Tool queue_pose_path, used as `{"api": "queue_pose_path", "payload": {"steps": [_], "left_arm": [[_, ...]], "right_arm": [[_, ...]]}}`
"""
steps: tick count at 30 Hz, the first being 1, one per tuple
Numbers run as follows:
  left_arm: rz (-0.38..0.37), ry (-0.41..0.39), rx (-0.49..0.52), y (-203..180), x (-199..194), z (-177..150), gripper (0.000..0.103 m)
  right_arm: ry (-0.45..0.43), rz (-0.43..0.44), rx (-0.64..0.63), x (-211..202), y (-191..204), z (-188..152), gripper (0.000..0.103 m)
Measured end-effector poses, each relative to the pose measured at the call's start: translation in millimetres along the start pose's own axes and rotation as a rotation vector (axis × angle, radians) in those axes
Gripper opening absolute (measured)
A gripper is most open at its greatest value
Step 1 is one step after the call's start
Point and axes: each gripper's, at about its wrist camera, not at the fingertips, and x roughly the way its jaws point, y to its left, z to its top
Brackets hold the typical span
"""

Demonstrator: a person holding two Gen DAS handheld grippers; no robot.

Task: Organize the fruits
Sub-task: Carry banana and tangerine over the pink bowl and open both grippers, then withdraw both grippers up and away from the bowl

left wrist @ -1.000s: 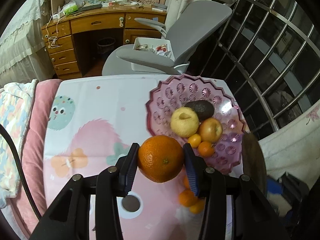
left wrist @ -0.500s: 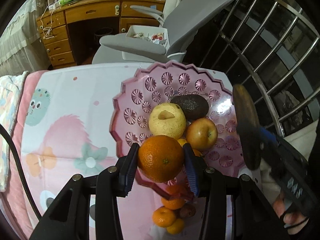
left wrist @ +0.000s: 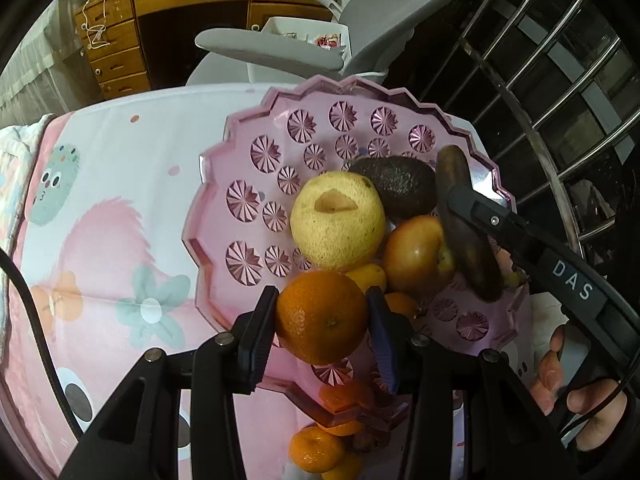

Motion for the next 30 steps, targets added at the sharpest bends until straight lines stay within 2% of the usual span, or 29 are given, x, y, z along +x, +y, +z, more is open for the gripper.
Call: {"api": "queue_pose_path", "payload": {"steps": [5,8,12,19,23,25,30], "left_arm": [[-0.024,0.022,-0.027,5.0,3.6,-2.9,0.044],[-0.040,0.003,-0.035,7.5,-4.1,-6.3,0.063],[-0.040,-0.027,-0.038,5.9,-18.9,-7.9,0.082],[-0.063,-0.050,-0.036,13.4,-48.8,-22.3,0.083],[-0.065,-0.055,-0.017,18.2,-60.7,-32.4,0.086],[-0.061,-0.053,-0.008,21.6,-64.5,-37.5,0.091],[-0.071,-0.038,0.003,31.7,-67.8,-51.6,0.091]], "right_arm": [[0.002,-0.004,-0.003,-3.7,-0.4,1.3,0.036],[-0.004,-0.009,0.023,-12.9,-2.1,0.4,0.048],[-0.028,0.001,0.049,-30.2,-1.5,-2.1,0.049],[-0.063,-0.003,0.087,-67.8,1.9,-18.3,0.049],[-0.090,-0.014,0.091,-89.6,7.7,-38.1,0.050],[-0.096,-0.022,0.093,-97.1,10.4,-47.6,0.050],[-0.116,-0.039,0.114,-115.5,18.9,-75.4,0.050]]}}
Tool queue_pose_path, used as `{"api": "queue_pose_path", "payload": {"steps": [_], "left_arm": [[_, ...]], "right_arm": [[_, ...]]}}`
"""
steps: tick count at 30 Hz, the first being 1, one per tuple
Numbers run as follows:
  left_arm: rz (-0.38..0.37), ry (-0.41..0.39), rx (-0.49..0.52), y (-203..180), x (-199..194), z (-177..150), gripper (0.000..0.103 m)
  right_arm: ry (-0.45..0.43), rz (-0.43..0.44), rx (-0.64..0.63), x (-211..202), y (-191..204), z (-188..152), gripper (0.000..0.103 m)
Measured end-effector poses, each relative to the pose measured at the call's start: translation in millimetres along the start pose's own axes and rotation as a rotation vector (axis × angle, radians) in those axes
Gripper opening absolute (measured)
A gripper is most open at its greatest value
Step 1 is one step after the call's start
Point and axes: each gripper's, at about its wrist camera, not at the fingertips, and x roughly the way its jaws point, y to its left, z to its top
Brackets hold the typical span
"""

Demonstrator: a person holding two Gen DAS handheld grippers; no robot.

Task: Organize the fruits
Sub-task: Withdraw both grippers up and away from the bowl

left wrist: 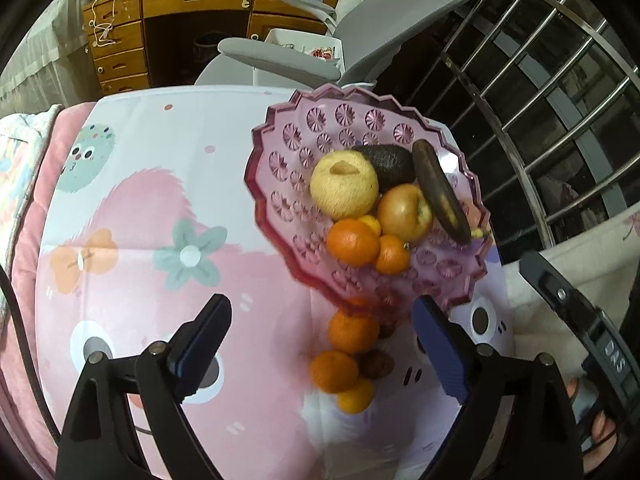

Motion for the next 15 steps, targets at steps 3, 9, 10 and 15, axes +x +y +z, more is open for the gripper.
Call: {"api": "queue_pose_path", "payload": {"steps": [3,9,10,15], "left_arm": [[-0.006,0.018,0.025,2.1,3.0,-7.5,0.091],[-0.046,0.083,0.063,3.2,15.2,-23.0,0.091],[-0.050,0.091,0.069,3.2,17.3,-25.1,0.091],[-0.069,0.139,0.095,1.7,32.2,-36.4,0.091]], "right_arm": [[-0.025,-0.009,-0.004,-11.2,5.1,-18.2,0.049],[-0.012,-0.023,-0.014,-14.8,16.5,-59.4,0.050],[0.000,-0.020,-0.002,-12.9,17.5,-67.0,0.050],[0.061,-0.028,0.020,1.8,23.5,-97.6,0.050]]}}
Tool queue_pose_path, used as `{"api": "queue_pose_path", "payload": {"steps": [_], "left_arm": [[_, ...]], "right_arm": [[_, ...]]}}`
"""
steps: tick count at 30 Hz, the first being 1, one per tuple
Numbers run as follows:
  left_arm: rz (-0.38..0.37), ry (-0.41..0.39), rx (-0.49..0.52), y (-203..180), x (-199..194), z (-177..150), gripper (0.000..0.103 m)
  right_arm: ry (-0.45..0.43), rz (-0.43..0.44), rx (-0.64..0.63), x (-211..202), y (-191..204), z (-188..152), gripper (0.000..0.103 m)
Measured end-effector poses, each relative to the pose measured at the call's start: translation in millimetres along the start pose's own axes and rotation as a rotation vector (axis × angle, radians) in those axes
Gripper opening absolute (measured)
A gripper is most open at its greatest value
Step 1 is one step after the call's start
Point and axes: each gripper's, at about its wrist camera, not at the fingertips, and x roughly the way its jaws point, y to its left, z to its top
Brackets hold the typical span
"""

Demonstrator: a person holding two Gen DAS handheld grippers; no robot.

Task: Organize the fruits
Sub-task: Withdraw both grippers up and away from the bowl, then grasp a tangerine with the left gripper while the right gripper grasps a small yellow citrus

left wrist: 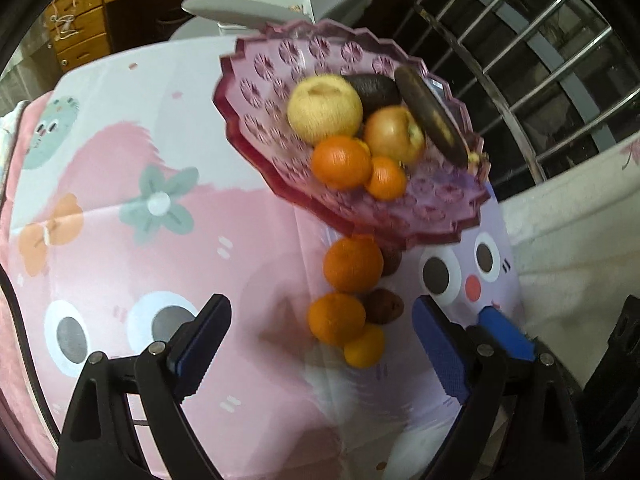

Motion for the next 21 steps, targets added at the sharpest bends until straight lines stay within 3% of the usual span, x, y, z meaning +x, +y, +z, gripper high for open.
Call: {"api": "queue_pose_path", "payload": {"steps": [11,21], "left_arm": [[-0.023,0.084,0.037,-1.2,33.6,-9.2,0.083],[-0.010,0.130,0.043,-5.9,49.5,-7.7,0.061]], "right_arm": [[0.045,-0.032,-0.087,24.8,15.6,-44.9,0.050],[0.054,-0.123,-0.273,45.9,37.7,-61.0,0.050]]}}
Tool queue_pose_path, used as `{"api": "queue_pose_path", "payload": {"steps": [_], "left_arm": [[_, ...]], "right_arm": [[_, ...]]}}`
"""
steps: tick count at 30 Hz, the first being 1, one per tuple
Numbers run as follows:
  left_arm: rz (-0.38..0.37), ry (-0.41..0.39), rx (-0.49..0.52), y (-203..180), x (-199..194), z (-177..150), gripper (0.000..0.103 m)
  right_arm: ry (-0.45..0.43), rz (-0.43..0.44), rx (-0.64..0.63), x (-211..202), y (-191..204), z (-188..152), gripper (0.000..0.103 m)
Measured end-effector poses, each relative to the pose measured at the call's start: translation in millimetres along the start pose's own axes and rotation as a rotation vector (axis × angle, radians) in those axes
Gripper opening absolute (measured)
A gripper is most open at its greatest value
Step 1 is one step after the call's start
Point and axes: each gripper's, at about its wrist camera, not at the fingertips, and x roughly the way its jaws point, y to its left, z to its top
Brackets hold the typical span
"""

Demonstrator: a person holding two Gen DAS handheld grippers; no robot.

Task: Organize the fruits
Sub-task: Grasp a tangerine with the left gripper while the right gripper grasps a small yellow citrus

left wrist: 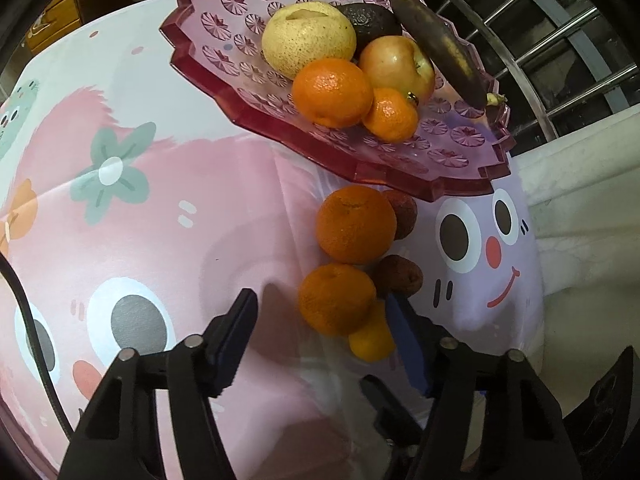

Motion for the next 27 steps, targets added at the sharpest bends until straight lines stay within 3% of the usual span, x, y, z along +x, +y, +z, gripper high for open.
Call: {"api": "queue_pose_path", "payload": {"steps": [10,18,23,27], "left_arm": [[-0.051,0.024,-0.021,-3.8,12.5,2.6,0.040],[-0.063,0.024,-0.035,-3.4,13.7,1.7,0.040],[-0.057,0.022,-0.038,-1.4,13.4,1.3,0.039],[-0.052,0.014,-0.046,2.1,9.5,0.3,0.039]], "right_arm": [[0.011,-0.036,-0.096,14.0,12.7,-0.1,0.049],[-0.006,-0.028,-0.135,18.1,19.4,5.6,0.048],[-0.007,-0.037,-0.131,18.5,15.0,8.6,0.033],[0.002,-0.016,-0.139,19.2,11.7,11.4,0.033]]}}
